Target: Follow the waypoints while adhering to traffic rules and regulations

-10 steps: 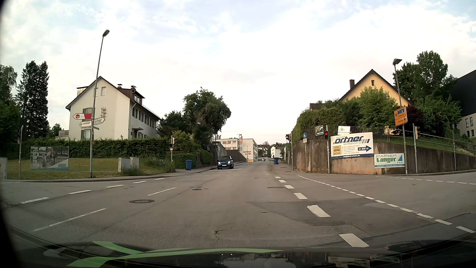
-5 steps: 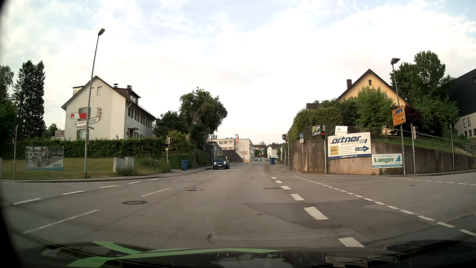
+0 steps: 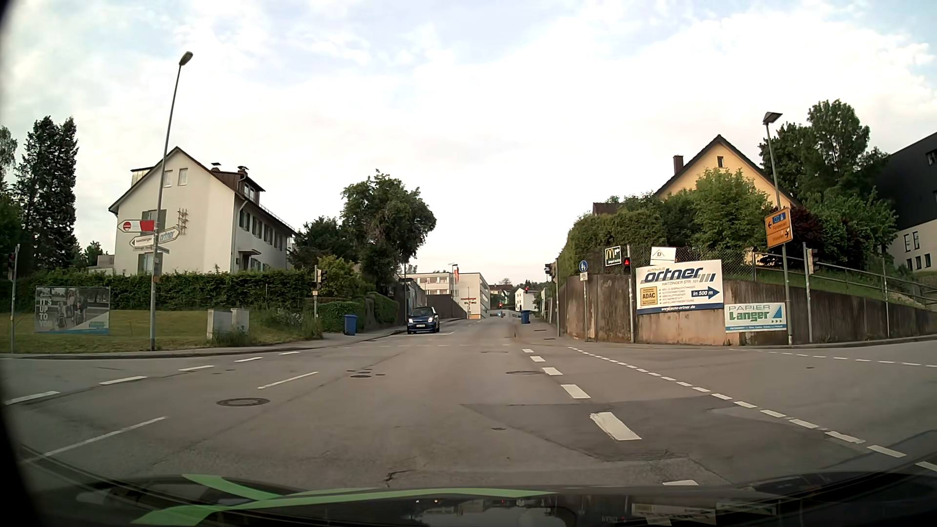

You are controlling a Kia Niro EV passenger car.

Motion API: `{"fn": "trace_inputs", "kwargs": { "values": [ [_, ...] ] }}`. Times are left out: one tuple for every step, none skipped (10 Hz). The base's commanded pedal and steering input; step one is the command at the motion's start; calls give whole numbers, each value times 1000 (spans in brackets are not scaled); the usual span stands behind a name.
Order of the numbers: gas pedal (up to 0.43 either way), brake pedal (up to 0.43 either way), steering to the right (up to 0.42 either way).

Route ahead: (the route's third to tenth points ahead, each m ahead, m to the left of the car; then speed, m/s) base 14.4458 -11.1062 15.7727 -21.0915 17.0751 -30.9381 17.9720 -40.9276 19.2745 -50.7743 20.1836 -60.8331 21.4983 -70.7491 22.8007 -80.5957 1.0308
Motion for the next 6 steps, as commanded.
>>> {"fn": "trace_inputs", "kwargs": {
  "values": [
    [287, 0, 198],
    [287, 0, 208],
    [287, 0, 223],
    [287, 0, 237],
    [287, 0, 252],
    [287, 0, 269]
  ]
}}
